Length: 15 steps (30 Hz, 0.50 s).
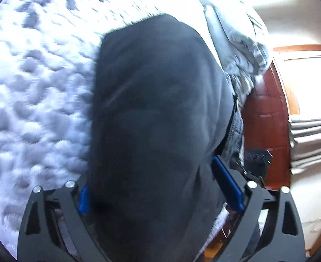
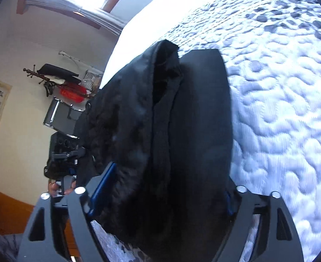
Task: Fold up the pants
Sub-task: 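Lay the folded bundle on the bed and open the right gripper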
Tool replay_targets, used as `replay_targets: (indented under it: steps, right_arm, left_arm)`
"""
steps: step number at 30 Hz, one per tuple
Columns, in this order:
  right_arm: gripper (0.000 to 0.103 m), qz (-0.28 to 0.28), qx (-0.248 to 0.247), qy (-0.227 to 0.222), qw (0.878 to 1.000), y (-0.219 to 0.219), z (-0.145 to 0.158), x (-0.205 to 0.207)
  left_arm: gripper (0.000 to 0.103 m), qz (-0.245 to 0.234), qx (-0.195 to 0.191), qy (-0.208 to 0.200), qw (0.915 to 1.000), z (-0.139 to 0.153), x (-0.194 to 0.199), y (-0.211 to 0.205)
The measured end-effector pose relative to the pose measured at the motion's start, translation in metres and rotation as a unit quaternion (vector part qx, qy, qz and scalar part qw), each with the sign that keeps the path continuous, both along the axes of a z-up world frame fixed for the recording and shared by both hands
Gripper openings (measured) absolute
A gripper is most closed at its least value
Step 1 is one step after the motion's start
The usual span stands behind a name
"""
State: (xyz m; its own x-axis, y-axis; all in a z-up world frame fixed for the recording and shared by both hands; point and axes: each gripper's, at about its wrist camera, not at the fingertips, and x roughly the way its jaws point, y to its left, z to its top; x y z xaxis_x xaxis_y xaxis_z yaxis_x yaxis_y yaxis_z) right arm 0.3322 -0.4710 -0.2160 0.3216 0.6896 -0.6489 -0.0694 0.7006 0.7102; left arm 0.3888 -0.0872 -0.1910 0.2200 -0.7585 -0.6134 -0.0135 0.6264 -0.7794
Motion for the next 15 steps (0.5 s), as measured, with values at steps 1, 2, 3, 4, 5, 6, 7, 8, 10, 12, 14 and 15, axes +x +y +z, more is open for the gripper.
replay_targets:
  steps: [1,2,3,4,5,6,7,8,10,12,14,15]
  right_arm:
    - [0.087,-0.009,0.000,0.000,1.000,-0.006,0.000,-0.006]
    - [0.088,-0.015,0.002,0.001,1.000,-0.010,0.000,-0.010]
    - [0.088,-0.022,0.004,0.002,1.000,-0.017,-0.001,-0.018]
    - [0.088,-0.027,0.002,0.002,1.000,-0.022,-0.001,-0.022]
    - [0.088,-0.031,0.001,0.001,1.000,-0.025,0.000,-0.028]
    - [0.090,-0.036,-0.002,0.000,0.999,-0.030,0.001,-0.038]
    - [0.091,-0.042,-0.003,0.000,0.999,-0.034,0.002,-0.044]
    - [0.093,-0.052,-0.001,0.001,0.999,-0.037,0.006,-0.047]
    - [0.095,-0.065,0.004,0.003,0.998,-0.045,0.007,-0.059]
    - [0.096,-0.082,0.009,0.007,0.997,-0.056,0.006,-0.070]
    - [0.096,-0.109,0.008,0.006,0.994,-0.069,0.009,-0.086]
    - [0.096,-0.117,0.012,0.004,0.993,-0.073,0.010,-0.094]
  left_arm:
    - [0.098,0.006,0.005,-0.002,1.0000,-0.002,-0.003,0.006]
    - [0.098,0.011,0.005,-0.004,0.9999,-0.001,-0.007,0.011]
    - [0.098,0.014,0.007,-0.004,0.9999,-0.004,-0.010,0.017]
    - [0.098,0.024,0.019,-0.003,0.9995,-0.003,-0.017,0.024]
    - [0.098,0.032,0.027,-0.003,0.9991,-0.006,-0.021,0.031]
    - [0.098,0.041,0.036,-0.008,0.9985,-0.005,-0.027,0.037]
    - [0.098,0.050,0.047,-0.016,0.9975,-0.001,-0.036,0.043]
    - [0.099,0.056,0.060,-0.023,0.9963,0.003,-0.042,0.046]
    - [0.099,0.069,0.097,-0.043,0.9920,0.014,-0.056,0.050]
    - [0.099,0.067,0.125,-0.061,0.9880,0.025,-0.070,0.050]
    - [0.099,0.064,0.158,-0.077,0.9824,0.036,-0.083,0.048]
    - [0.099,0.063,0.174,-0.087,0.9788,0.042,-0.090,0.046]
